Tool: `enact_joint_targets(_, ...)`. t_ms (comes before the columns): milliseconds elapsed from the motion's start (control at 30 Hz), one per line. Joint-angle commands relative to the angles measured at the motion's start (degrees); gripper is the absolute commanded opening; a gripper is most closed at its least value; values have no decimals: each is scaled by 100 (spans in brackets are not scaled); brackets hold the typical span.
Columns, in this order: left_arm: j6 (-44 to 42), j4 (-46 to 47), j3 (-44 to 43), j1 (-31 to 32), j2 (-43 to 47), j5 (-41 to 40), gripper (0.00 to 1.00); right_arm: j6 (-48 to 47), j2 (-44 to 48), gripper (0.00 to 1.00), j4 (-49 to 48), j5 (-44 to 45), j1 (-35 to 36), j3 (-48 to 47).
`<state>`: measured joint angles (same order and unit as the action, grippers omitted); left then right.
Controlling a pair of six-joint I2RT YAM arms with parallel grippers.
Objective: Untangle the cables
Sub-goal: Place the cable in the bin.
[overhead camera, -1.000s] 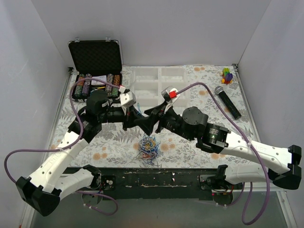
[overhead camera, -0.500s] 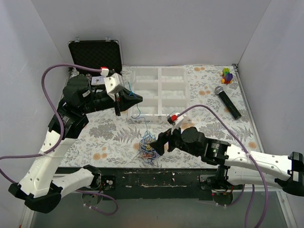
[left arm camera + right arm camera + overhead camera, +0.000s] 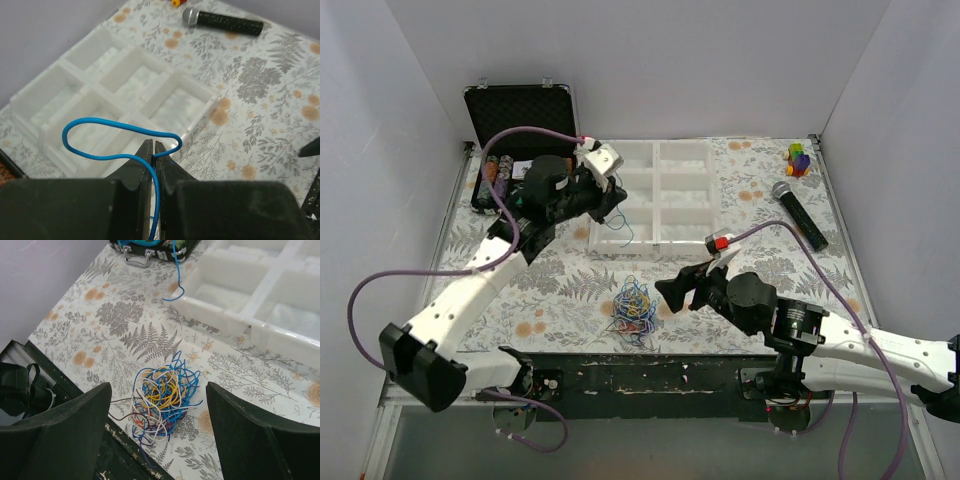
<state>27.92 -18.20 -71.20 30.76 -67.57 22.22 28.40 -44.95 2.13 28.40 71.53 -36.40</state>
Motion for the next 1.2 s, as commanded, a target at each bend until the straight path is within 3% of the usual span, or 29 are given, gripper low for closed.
enact_joint_targets(0, 3, 720, 255, 0, -562, -516, 0, 87, 267, 83, 217, 710, 10, -16)
enact_joint_targets(167, -58, 1458, 405, -9, -1214, -877, 0, 121, 548, 82, 384, 772, 19, 45)
enact_joint_targets(333, -94, 1582, 466, -9, -1618, -667, 0, 130, 838, 82, 463, 860, 10, 142)
enact_joint_targets(867, -445, 2513, 906, -9, -2172, -1447, 0, 113, 830, 81, 411, 746, 10, 116)
enact_joint_targets(1100, -437, 2005, 853, 79, -2296, -1062, 0, 157, 830, 81, 455, 754, 10, 125)
enact_joint_targets(1167, -428, 1655, 993, 123, -2269, -861, 7, 157, 812, 81, 464, 789, 10, 90)
